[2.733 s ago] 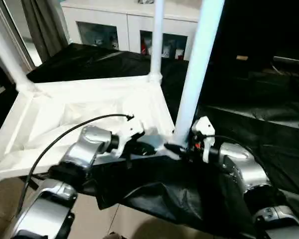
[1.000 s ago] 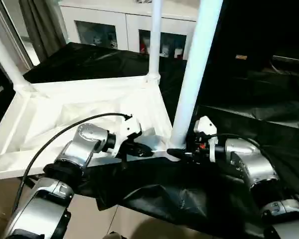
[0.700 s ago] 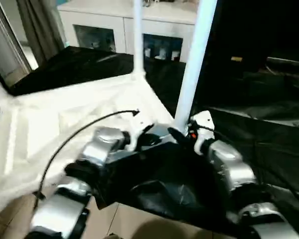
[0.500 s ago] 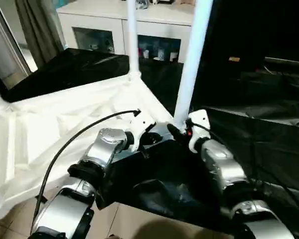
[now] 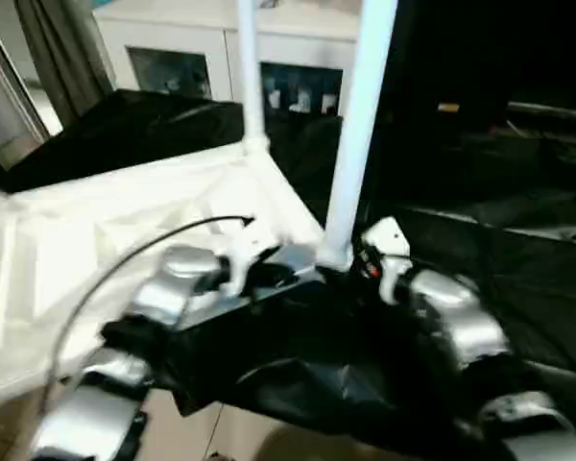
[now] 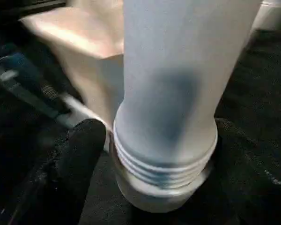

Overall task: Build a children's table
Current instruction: Rotate leg to tighten

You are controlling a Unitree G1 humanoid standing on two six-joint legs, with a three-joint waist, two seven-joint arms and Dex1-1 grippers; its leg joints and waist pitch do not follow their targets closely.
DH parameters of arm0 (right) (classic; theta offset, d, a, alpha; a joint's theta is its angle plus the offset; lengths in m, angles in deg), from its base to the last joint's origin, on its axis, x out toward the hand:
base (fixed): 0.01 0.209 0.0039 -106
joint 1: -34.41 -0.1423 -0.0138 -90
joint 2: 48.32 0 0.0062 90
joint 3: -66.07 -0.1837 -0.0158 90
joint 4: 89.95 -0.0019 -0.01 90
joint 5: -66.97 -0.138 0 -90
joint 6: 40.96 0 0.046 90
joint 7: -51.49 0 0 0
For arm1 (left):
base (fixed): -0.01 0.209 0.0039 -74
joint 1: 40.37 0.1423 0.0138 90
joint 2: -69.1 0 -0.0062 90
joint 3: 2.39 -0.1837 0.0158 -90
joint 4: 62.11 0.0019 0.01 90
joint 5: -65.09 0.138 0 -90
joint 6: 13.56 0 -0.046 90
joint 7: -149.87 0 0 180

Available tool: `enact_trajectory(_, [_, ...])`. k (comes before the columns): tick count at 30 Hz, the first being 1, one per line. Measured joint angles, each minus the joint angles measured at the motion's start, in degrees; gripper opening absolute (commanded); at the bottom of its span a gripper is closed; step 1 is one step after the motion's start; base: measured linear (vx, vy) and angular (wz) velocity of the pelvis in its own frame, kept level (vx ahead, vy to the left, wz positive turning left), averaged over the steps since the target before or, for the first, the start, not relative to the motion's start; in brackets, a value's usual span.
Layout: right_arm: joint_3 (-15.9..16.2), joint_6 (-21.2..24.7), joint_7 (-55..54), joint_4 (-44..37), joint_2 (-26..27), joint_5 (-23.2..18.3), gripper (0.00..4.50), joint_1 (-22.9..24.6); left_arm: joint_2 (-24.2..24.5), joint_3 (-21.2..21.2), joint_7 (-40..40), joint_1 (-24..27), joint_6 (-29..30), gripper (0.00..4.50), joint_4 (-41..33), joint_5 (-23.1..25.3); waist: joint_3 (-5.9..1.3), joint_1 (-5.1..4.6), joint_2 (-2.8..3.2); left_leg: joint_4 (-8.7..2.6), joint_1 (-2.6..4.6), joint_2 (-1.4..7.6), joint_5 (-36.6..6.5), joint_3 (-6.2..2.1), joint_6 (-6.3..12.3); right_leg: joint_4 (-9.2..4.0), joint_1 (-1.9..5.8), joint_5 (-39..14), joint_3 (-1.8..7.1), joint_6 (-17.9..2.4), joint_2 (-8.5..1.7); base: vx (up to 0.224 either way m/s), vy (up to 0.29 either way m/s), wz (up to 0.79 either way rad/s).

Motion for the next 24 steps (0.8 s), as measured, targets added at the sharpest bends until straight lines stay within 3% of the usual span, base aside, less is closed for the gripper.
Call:
enact_trajectory(5, [1.3,0.0,7.9,-0.8,-1.9,-1.0,3.80,0.0,1.5,-1.4,5.2,1.1,1.1,0.00,-2.8,-0.5,0.02,1.07,-0.03,0.19,-0.11,-0.01,0.0,0.15,0.01,-0.01,0.01,0.0,0.07,0.0,-0.10,0.000,0.000,0.00])
enact_trajectory(16, [1.8,0.9,12.4,-0.7,-2.8,-2.6,2.97,0.0,2.1,-1.9,7.6,3.0,2.9,0.00,-5.6,-1.6,0.04,1.07,-0.11,0.28,-0.08,0.01,0.0,0.21,-0.01,0.15,0.05,0.0,0.12,0.0,-0.12,0.000,0.000,0.00])
enact_trajectory(21, [1.2,2.1,10.6,-0.8,-1.7,-3.0,2.75,0.4,1.6,-1.8,5.8,3.3,3.3,0.00,-6.0,-1.6,0.02,1.07,-0.16,0.30,-0.07,0.01,0.0,0.21,-0.01,0.19,0.05,0.0,0.12,0.0,-0.12,0.000,0.000,0.00])
enact_trajectory(24, [-0.7,2.4,1.9,0.2,1.1,-2.2,2.72,0.7,-0.2,-1.1,0.1,2.9,3.2,0.00,-4.9,-0.8,0.00,0.88,-0.21,0.34,0.07,0.01,0.0,0.20,-0.03,0.28,0.11,0.0,0.16,0.0,-0.12,0.000,0.000,0.00])
